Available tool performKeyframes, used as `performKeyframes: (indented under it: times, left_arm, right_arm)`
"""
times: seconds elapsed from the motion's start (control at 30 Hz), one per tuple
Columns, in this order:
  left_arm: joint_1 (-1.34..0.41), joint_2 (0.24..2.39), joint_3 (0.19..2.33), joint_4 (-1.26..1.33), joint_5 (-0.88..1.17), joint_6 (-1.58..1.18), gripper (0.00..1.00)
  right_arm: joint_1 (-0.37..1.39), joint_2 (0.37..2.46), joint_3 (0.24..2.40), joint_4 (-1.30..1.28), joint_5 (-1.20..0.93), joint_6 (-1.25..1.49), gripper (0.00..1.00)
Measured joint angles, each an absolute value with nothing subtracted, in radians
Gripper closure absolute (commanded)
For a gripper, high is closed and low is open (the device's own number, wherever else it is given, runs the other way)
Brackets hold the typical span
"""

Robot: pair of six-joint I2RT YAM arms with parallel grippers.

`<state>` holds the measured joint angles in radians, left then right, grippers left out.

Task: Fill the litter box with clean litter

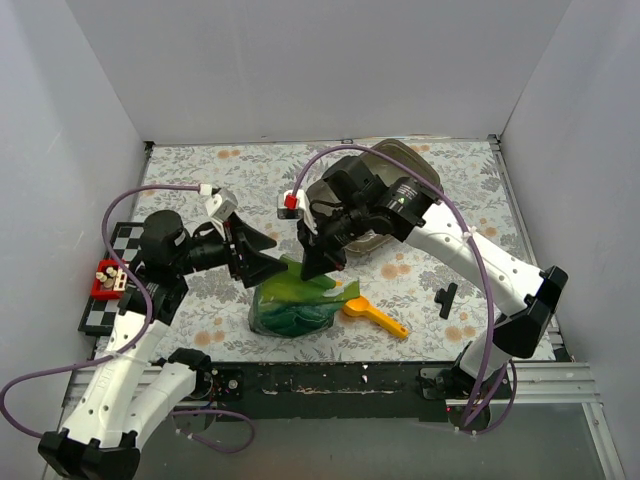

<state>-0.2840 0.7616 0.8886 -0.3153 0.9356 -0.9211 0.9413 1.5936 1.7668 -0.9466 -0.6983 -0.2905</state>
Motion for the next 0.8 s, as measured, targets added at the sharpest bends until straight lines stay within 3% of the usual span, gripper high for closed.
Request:
performKeyframes:
  times: [0.33,0.6,0.67,0.8]
  left_arm:
    - [-0.320,0.675,0.759,-0.342,0.932,-0.908,0.25]
    - [-0.358,0.640,0.731,-0.347,0.881,-0.912,0.35]
    - [-0.363,0.644,0.730,-0.347,0.867,-0.909,0.46]
    - [-0.367,0.664,0.728,-0.353,0.827,-0.896,0.87]
  right_arm:
    - [0.968,1.582,1.763,-0.971,-0.689,-0.260,0.99]
    - [0.972,1.642,1.854,-0.975,-0.656,-0.218,0.99]
    - [0.977,1.657,1.878,-0.979,-0.651,-0.208,0.99]
    - [0.993,1.687,1.920,-0.974,-0.630,-0.191,0.99]
